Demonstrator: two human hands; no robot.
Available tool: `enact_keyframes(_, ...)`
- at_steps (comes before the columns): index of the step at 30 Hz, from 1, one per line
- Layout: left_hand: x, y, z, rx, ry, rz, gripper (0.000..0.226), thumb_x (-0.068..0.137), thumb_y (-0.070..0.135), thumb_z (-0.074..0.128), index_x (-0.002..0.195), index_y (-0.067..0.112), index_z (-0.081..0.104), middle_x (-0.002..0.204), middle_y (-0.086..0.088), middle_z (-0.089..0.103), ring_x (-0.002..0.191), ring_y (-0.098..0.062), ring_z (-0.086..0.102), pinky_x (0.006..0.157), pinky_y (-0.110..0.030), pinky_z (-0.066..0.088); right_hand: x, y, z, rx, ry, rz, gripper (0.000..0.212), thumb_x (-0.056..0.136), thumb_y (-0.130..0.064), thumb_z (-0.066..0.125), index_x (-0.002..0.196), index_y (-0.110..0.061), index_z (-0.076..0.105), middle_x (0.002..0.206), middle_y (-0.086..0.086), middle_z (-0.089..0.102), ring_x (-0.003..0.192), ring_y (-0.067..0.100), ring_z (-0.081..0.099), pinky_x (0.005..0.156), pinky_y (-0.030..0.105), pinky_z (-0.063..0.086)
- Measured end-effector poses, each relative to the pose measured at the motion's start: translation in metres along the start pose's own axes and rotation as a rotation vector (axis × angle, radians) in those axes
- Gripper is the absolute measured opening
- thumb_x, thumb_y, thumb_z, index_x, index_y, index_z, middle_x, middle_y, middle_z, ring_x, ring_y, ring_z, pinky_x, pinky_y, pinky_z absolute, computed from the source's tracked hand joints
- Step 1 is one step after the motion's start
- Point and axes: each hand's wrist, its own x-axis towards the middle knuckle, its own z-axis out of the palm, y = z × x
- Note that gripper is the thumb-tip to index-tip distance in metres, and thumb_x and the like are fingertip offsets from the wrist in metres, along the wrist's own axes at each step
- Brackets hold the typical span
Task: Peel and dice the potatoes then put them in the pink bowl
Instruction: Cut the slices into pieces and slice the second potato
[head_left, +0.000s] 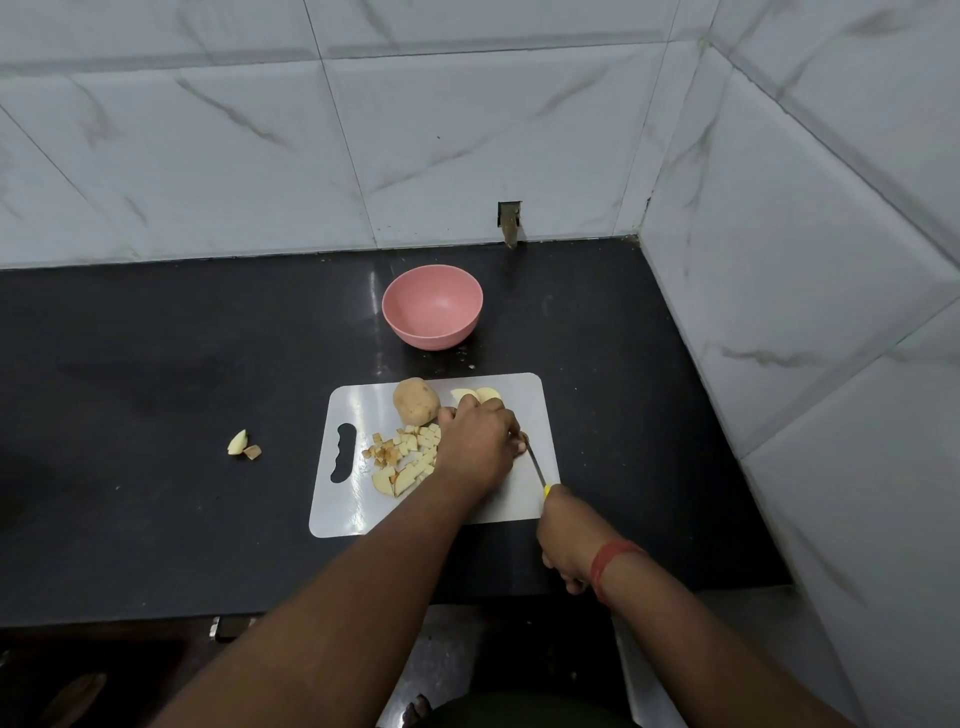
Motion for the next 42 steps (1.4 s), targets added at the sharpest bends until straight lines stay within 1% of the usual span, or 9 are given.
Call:
enact_keyframes(1, 0.000, 0.000, 0.000, -0.004, -0.002, 0.001, 0.020, 0.095, 0.041, 0.062, 0.109, 0.030, 0.072, 0.114, 0.010, 0.064, 0.113, -0.018, 0.045, 0.088, -0.042, 0.030, -0.006, 0.002, -0.006, 0.408, -0.078, 0.169, 0.015, 0.097, -0.022, 0.043, 0.101, -0.013, 0.055, 0.099, 0.008, 0.055, 0.090, 0.021, 0.054, 0.068, 0.026, 0.036)
enact_keyframes(2, 0.001, -0.001, 0.000, -0.006, -0.006, 0.001, 0.021, 0.095, 0.041, 0.062, 0.109, 0.030, 0.072, 0.114, 0.010, 0.064, 0.113, -0.018, 0.045, 0.088, -0.043, 0.031, -0.008, 0.007, -0.009, 0.663, -0.110, 0.167, 0.024, 0.097, -0.015, 0.041, 0.116, -0.009, 0.053, 0.095, 0.009, 0.057, 0.077, 0.017, 0.056, 0.061, 0.023, 0.041)
enact_keyframes(5, 0.003, -0.001, 0.000, -0.009, -0.019, 0.005, 0.022, 0.095, 0.042, 0.060, 0.110, 0.030, 0.071, 0.116, 0.009, 0.063, 0.113, -0.018, 0.044, 0.089, -0.042, 0.032, -0.008, 0.017, 0.007, 0.844, 0.057, 0.175, 0.034, 0.097, -0.008, 0.035, 0.128, 0.000, 0.046, 0.076, 0.006, 0.050, 0.055, 0.016, 0.048, 0.050, 0.019, 0.040)
enact_keyframes(9, 0.003, -0.005, -0.002, -0.003, -0.025, 0.054, 0.026, 0.097, 0.041, 0.055, 0.121, 0.032, 0.061, 0.125, 0.008, 0.058, 0.119, -0.020, 0.042, 0.094, -0.043, 0.030, -0.008, 0.016, 0.003, 0.963, 0.157, 0.183, 0.023, 0.096, -0.008, 0.032, 0.114, -0.006, 0.046, 0.085, 0.014, 0.060, 0.049, 0.022, 0.053, 0.048, 0.027, 0.049)
enact_keyframes(13, 0.004, -0.014, -0.005, 0.019, -0.042, 0.200, 0.036, 0.099, 0.032, 0.054, 0.134, 0.039, 0.054, 0.126, 0.008, 0.054, 0.117, -0.021, 0.041, 0.091, -0.042, 0.029, -0.005, 0.021, -0.008, 1.037, 0.201, 0.216, 0.013, 0.099, -0.012, 0.031, 0.105, -0.009, 0.042, 0.089, 0.016, 0.062, 0.044, 0.022, 0.049, 0.044, 0.026, 0.046)
enact_keyframes(17, 0.006, -0.015, -0.006, 0.139, -0.056, 0.317, 0.029, 0.100, 0.027, 0.053, 0.125, 0.035, 0.063, 0.120, 0.005, 0.055, 0.114, -0.021, 0.043, 0.091, -0.042, 0.029, -0.008, 0.021, -0.016, 1.010, 0.173, 0.180, 0.013, 0.101, -0.010, 0.030, 0.094, -0.013, 0.040, 0.087, 0.015, 0.058, 0.052, 0.024, 0.051, 0.053, 0.034, 0.053)
enact_keyframes(22, 0.005, -0.008, -0.001, 0.155, -0.016, 0.224, 0.026, 0.103, 0.038, 0.048, 0.118, 0.028, 0.067, 0.116, 0.005, 0.062, 0.111, -0.021, 0.048, 0.094, -0.044, 0.029, -0.010, 0.019, -0.018, 1.022, 0.163, 0.167, 0.011, 0.103, -0.013, 0.028, 0.100, -0.010, 0.038, 0.085, 0.016, 0.055, 0.052, 0.023, 0.049, 0.057, 0.038, 0.052)
enact_keyframes(26, 0.003, -0.006, 0.003, 0.114, -0.008, 0.140, 0.027, 0.103, 0.042, 0.048, 0.114, 0.026, 0.068, 0.114, 0.005, 0.064, 0.109, -0.020, 0.050, 0.094, -0.043, 0.029, -0.006, 0.019, -0.017, 1.080, 0.146, 0.200, 0.016, 0.104, -0.018, 0.026, 0.107, -0.009, 0.040, 0.084, 0.013, 0.056, 0.049, 0.021, 0.046, 0.046, 0.026, 0.043)
enact_keyframes(42, -0.001, -0.011, 0.004, 0.118, 0.030, 0.150, 0.032, 0.101, 0.044, 0.048, 0.122, 0.025, 0.064, 0.122, 0.004, 0.061, 0.114, -0.021, 0.049, 0.103, -0.048, 0.028, 0.000, 0.020, -0.014, 1.031, 0.128, 0.212, 0.019, 0.102, -0.018, 0.027, 0.113, -0.011, 0.041, 0.082, 0.012, 0.057, 0.051, 0.020, 0.049, 0.044, 0.025, 0.044)
